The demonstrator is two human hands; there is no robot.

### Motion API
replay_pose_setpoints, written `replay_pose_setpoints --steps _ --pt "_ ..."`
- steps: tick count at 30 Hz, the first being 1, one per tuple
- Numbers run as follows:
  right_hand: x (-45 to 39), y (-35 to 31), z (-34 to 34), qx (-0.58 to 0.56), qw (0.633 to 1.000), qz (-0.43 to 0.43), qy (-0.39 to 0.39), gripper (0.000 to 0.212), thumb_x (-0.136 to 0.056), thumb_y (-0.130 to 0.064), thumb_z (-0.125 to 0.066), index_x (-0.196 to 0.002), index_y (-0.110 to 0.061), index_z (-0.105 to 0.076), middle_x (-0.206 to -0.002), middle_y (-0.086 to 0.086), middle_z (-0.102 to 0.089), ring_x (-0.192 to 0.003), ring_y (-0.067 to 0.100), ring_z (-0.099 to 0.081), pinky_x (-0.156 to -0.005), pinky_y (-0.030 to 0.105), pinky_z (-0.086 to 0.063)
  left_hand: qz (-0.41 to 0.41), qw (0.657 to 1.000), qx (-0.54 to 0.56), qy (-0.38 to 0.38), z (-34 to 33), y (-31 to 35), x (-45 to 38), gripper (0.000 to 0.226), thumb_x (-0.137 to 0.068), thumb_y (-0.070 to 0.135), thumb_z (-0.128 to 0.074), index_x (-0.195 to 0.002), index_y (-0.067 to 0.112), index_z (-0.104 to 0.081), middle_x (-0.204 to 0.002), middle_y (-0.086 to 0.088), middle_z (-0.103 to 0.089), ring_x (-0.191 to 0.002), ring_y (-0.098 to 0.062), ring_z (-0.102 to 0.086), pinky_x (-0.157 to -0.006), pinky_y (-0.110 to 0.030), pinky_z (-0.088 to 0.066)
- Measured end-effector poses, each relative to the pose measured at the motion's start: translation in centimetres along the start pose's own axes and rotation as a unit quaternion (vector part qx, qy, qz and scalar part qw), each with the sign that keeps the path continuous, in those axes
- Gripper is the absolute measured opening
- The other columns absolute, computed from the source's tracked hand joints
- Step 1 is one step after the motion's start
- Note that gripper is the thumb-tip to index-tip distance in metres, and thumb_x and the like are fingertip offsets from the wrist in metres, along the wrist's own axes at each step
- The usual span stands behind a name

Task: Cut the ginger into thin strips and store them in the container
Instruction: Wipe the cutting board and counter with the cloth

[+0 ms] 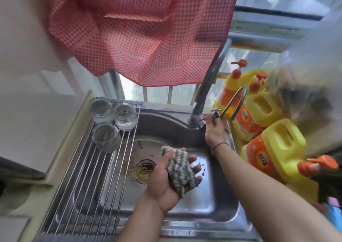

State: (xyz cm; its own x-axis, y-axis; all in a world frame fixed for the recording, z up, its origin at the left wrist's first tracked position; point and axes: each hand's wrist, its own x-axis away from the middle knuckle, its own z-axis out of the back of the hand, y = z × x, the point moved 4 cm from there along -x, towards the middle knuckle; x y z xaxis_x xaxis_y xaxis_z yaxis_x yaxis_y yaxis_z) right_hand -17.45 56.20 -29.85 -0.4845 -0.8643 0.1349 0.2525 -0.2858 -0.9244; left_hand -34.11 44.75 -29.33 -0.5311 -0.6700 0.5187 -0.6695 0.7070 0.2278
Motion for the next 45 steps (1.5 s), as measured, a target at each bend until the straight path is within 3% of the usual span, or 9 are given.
replay_pose_setpoints --steps 11,17,22,25,32,35,38,41,45 --pt "0.3 1.9 1.0 -0.006 0.999 -0.001 -0.053 0.031 -0.104 -0.032 -0.046 -0.121 -0.010 -0.060 -0.110 0.000 -0.061 -0.109 0.016 -0.056 -0.094 0.025 -0.040 -0.043 0.998 -0.008 0.038 -1.6 -0.8 -1.7 0.053 -0.098 0.058 -0.046 -0.122 0.013 -0.062 -0.102 -0.017 -0.068 -0.079 -0.033 -0.066 -0.065 -0.043 -0.058" --pt "5.7 2.6 1.3 -0.119 0.983 -0.061 0.127 0.027 -0.097 -0.015 -0.059 -0.124 -0.013 -0.057 -0.123 0.005 -0.061 -0.114 0.020 -0.059 -0.091 0.015 -0.044 -0.051 0.994 -0.083 0.057 -0.6 -0.6 -0.9 0.059 -0.093 0.064 -0.045 -0.117 0.014 -0.066 -0.095 -0.015 -0.067 -0.068 -0.028 -0.060 -0.047 -0.027 -0.048" --pt "9.9 -0.7 -2.5 -0.189 0.959 -0.087 -0.190 0.034 -0.104 -0.042 -0.043 -0.109 -0.019 -0.068 -0.110 0.000 -0.071 -0.099 0.015 -0.066 -0.083 0.025 -0.053 -0.051 0.984 -0.154 0.073 0.6 -0.1 -0.3 0.077 -0.086 0.076 -0.038 -0.103 0.011 -0.075 -0.088 -0.015 -0.064 -0.061 -0.023 -0.054 -0.037 -0.020 -0.034" --pt "10.8 -1.6 -3.3 -0.078 0.946 -0.038 -0.311 0.029 -0.099 -0.044 -0.053 -0.102 -0.024 -0.073 -0.086 -0.013 -0.072 -0.077 -0.002 -0.067 -0.068 0.014 -0.051 -0.063 0.974 -0.190 0.101 0.8 0.5 -0.1 0.078 -0.086 0.079 -0.031 -0.092 0.018 -0.080 -0.084 -0.013 -0.065 -0.061 -0.020 -0.053 -0.037 -0.019 -0.029" --pt "13.5 -0.3 -5.5 0.062 0.941 0.284 -0.174 0.035 -0.093 -0.045 -0.050 -0.073 -0.016 -0.050 -0.073 -0.004 -0.048 -0.072 0.017 -0.045 -0.069 0.030 -0.037 -0.069 0.975 -0.129 0.169 1.5 0.2 -0.8 0.053 -0.096 0.061 -0.038 -0.100 0.017 -0.065 -0.086 -0.004 -0.071 -0.082 -0.016 -0.066 -0.068 -0.030 -0.052" --pt "13.1 -0.6 -6.0 0.100 0.922 0.326 -0.184 0.046 -0.096 -0.048 -0.043 -0.061 -0.019 -0.040 -0.060 -0.002 -0.044 -0.062 0.023 -0.046 -0.061 0.036 -0.035 -0.055 0.971 -0.125 0.197 2.3 0.3 -0.8 0.040 -0.097 0.051 -0.044 -0.090 0.018 -0.065 -0.072 -0.002 -0.070 -0.068 -0.014 -0.068 -0.056 -0.026 -0.052" --pt "12.4 -1.1 -6.7 0.131 0.923 0.275 -0.234 0.053 -0.096 -0.053 -0.032 -0.051 -0.026 -0.027 -0.050 -0.009 -0.031 -0.053 0.024 -0.043 -0.057 0.036 -0.030 -0.061 0.958 -0.151 0.235 2.6 0.4 -0.8 0.046 -0.076 0.064 -0.055 -0.071 0.019 -0.066 -0.065 -0.002 -0.060 -0.053 -0.016 -0.059 -0.047 -0.022 -0.040" --pt "11.2 -0.8 -7.4 0.091 0.960 0.119 -0.236 0.063 -0.102 -0.046 -0.043 -0.045 -0.021 -0.033 -0.042 -0.008 -0.034 -0.045 0.014 -0.036 -0.053 0.036 -0.032 -0.117 0.930 -0.206 0.280 3.1 0.2 -1.2 0.048 -0.099 0.054 -0.047 -0.077 0.014 -0.063 -0.056 -0.005 -0.048 -0.041 -0.016 -0.042 -0.039 -0.019 -0.027" --pt "9.2 2.2 -8.4 -0.010 0.953 -0.187 -0.240 0.060 -0.102 -0.041 -0.051 -0.048 -0.016 -0.048 -0.045 -0.005 -0.047 -0.050 0.015 -0.044 -0.054 0.028 -0.037 -0.181 0.814 -0.448 0.322 4.0 0.8 -1.4 0.066 -0.108 0.048 -0.031 -0.061 0.011 -0.059 -0.045 0.001 -0.053 -0.039 -0.014 -0.048 -0.041 -0.025 -0.035"
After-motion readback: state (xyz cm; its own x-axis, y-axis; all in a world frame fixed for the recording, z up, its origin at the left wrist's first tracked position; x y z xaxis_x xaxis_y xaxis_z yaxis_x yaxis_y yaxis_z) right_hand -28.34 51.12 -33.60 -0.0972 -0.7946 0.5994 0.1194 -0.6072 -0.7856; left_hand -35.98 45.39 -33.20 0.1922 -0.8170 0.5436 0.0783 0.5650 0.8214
